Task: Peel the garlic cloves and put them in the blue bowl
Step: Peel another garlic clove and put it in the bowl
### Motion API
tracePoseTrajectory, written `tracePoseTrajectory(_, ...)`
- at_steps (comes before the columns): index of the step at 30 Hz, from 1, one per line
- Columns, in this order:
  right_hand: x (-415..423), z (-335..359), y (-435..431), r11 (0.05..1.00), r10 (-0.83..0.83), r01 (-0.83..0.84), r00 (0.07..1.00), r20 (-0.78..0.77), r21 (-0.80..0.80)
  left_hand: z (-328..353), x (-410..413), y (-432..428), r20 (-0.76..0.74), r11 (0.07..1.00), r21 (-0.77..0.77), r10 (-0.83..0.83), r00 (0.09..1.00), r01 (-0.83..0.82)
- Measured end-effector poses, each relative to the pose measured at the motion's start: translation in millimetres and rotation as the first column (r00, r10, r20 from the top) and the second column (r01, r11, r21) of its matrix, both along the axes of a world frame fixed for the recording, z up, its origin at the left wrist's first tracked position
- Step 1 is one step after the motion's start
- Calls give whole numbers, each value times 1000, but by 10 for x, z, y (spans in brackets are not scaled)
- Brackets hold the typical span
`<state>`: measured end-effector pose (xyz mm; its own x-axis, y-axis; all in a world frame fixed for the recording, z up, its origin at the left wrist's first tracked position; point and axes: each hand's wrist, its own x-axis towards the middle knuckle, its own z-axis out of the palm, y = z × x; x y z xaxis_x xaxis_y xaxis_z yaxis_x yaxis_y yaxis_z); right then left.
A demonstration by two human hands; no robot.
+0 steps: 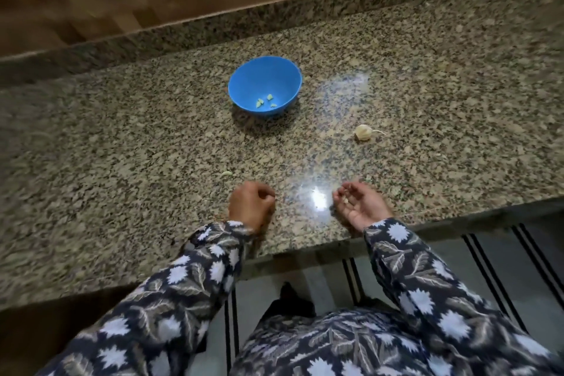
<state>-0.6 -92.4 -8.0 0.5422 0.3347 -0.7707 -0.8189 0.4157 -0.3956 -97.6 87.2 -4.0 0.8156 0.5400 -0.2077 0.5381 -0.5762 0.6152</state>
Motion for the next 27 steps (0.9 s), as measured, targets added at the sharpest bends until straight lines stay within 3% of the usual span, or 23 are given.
tracePoseTrajectory(1, -2, -4, -13, 999, 15, -14, 999, -28, 31, 79, 91, -125, -69, 938, -308, 142, 987, -156)
tracePoseTrajectory(2, 0, -7, -30, 998, 27, -24, 998, -59, 60, 172, 200, -282, -83, 815, -543, 185, 979, -200)
tracePoseTrajectory(4, 23, -13, -96, 994, 31, -18, 992, -119, 109, 351, 392, -653, -21, 690, -712, 160, 987, -127)
tracePoseTrajectory(6, 68, -28, -216, 991, 25, -6, 990, -137, 134, 419, 524, -1002, 70, 804, -593, -14, 997, 53)
tracePoseTrajectory(7, 94, -37, -295, 990, 19, 1, 990, -139, 142, 417, 575, -1157, 77, 871, -468, -126, 989, 148)
tracePoseTrajectory(9, 145, -68, -466, 986, 4, 17, 992, -128, 165, 409, 655, -1416, 27, 922, -266, -286, 958, 283)
tracePoseTrajectory(14, 258, -49, -803, 964, -45, 89, 983, -178, 250, 484, 756, -1868, 70, 959, 67, -279, 958, 274)
tracePoseTrajectory(16, 302, -35, -899, 971, -38, 73, 987, -158, 225, 482, 811, -1959, 89, 951, 66, -306, 948, 301)
tracePoseTrajectory(19, 373, -46, -1034, 959, -110, 146, 982, -155, 245, 489, 916, -1994, 169, 888, -227, -368, 914, 399)
tracePoseTrajectory(21, 439, -37, -1188, 921, -229, 275, 955, -188, 277, 444, 1059, -1948, 322, 846, -390, -246, 914, 365)
tracePoseTrajectory(23, 521, -7, -1407, 880, -345, 399, 910, -229, 259, 249, 1284, -1886, 327, 897, -338, -173, 929, 286)
tracePoseTrajectory(24, 554, 32, -1528, 859, -387, 443, 890, -242, 255, 112, 1423, -1880, 281, 919, -267, -213, 936, 290)
tracePoseTrajectory(27, 656, 69, -1847, 819, -472, 520, 851, -231, 242, -315, 1830, -2018, 32, 854, -15, -520, 854, 521)
